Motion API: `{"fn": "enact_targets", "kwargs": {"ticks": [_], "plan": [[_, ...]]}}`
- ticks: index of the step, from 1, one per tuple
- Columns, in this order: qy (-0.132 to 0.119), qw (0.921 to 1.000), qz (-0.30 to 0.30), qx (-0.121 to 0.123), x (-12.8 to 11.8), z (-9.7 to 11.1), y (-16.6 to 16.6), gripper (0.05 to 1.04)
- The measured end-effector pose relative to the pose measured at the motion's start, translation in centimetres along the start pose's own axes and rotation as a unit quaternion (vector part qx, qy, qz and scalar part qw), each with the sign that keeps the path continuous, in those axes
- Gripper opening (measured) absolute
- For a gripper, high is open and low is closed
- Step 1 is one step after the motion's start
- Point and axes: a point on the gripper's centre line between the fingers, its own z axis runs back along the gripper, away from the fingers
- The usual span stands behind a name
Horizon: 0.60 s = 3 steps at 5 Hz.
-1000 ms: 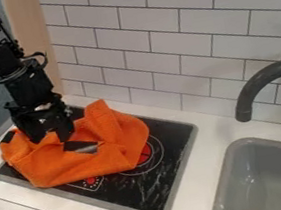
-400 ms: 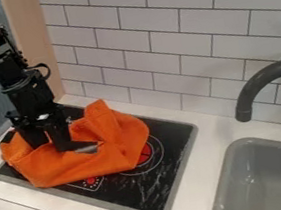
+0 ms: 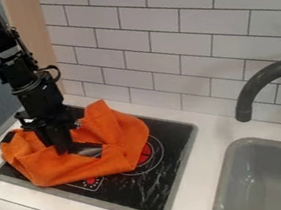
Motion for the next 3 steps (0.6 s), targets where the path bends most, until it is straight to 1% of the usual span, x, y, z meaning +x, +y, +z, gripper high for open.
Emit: {"fn": "enact_targets", "kwargs": {"ticks": [1,2,3], "plan": [[0.002,1.0,-0.003,-0.001,-0.1,-0.1,0.0,0.048],[0.028,0.9969,-0.068,-0.029,-1.0,0.1,-0.8,0.048],[0.029,0.9911,-0.126,-0.031,-1.2,0.7,-0.9,0.048]]}}
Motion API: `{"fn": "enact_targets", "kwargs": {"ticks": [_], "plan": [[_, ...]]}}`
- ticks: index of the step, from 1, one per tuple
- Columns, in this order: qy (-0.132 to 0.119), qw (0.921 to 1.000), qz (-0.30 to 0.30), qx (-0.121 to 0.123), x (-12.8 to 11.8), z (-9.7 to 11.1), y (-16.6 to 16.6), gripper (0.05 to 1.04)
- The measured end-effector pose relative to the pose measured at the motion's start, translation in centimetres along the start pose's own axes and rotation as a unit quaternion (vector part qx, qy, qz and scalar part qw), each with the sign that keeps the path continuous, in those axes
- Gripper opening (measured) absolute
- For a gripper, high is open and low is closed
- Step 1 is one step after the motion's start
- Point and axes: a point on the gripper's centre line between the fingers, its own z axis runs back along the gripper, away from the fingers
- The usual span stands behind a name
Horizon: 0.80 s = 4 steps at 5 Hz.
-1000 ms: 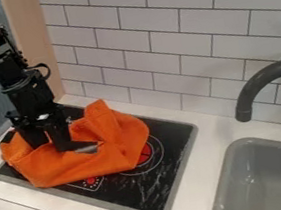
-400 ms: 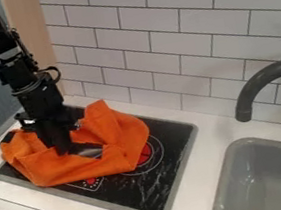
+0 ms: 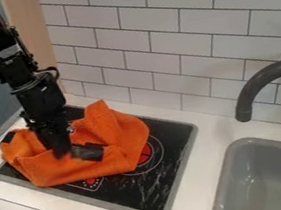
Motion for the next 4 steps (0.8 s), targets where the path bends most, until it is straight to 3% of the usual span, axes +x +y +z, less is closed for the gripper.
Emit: {"fn": "enact_targets", "kwargs": {"ticks": [1,2,4], "plan": [[-0.01,0.9994,-0.033,0.006,-0.4,0.9,-0.8,0.048],[-0.011,0.9971,-0.075,-0.009,-1.4,0.9,-2.5,0.048],[0.012,0.9907,-0.136,-0.009,-4.1,-0.2,-4.0,0.048]]}}
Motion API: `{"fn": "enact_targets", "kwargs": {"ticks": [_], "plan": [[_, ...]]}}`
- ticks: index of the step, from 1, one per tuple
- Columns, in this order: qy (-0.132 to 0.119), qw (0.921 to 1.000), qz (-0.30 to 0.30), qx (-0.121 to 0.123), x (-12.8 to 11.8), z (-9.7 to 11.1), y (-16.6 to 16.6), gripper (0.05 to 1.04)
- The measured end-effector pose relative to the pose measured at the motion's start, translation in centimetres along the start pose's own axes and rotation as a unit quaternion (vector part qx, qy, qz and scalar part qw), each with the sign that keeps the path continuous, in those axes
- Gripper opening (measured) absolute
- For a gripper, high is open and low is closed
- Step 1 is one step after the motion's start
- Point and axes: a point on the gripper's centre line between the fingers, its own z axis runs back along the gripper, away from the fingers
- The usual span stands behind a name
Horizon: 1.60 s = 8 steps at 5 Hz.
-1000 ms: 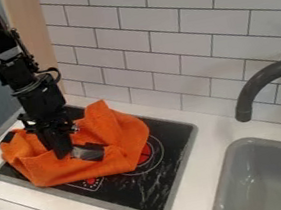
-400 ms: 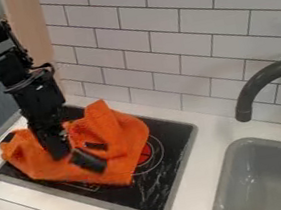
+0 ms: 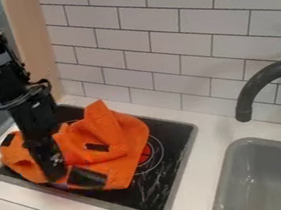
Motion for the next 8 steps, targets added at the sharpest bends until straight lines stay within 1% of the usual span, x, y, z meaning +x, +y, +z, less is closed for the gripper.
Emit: {"fn": "enact_targets", "kwargs": {"ticks": [1,2,3,4,5,6,7,8], "plan": [[0.022,0.9996,-0.009,0.018,-1.3,-0.7,0.7,0.048],[0.049,0.9987,-0.006,0.015,-2.5,-2.5,1.6,0.048],[0.063,0.9978,-0.002,0.019,-3.0,-3.3,2.0,0.048],[0.066,0.9976,0.001,0.017,-3.2,-3.4,2.0,0.068],[0.066,0.9976,0.01,0.017,-3.2,-3.5,1.9,0.215],[0.066,0.9976,0.017,0.015,-3.2,-3.5,1.8,0.43],[0.064,0.9975,0.024,0.019,-3.3,-3.2,1.4,0.68],[0.045,0.9985,0.028,0.015,-2.6,-2.1,0.8,0.964]]}}
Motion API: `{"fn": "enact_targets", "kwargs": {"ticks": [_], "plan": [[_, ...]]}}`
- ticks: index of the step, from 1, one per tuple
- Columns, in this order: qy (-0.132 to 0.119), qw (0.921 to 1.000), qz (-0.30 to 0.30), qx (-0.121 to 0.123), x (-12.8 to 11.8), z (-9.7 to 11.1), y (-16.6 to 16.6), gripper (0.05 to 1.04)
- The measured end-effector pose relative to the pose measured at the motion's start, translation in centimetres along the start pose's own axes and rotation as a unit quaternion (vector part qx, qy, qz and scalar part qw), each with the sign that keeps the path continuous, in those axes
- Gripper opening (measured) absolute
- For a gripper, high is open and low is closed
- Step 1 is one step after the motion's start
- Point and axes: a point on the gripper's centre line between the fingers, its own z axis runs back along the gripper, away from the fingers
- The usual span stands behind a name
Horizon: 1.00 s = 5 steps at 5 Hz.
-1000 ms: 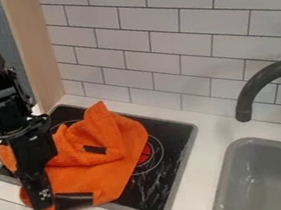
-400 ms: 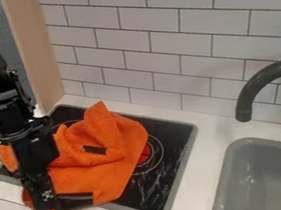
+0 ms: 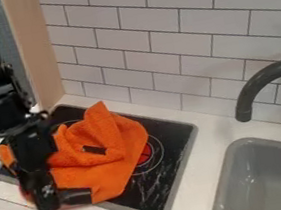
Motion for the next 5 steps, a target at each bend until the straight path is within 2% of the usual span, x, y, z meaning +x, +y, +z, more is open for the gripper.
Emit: {"fn": "enact_targets", "kwargs": {"ticks": [1,2,3,4,5], "plan": [[-0.034,0.9993,0.002,-0.013,1.3,1.9,-0.5,1.014],[-0.094,0.9954,-0.012,-0.014,3.4,5.6,-1.0,1.004],[-0.134,0.9904,-0.03,-0.02,4.6,8.1,-2.0,0.998],[-0.143,0.9883,-0.051,0.001,4.7,9.1,-2.1,0.998],[-0.129,0.9894,-0.065,0.011,4.5,8.8,-2.1,0.998]]}}
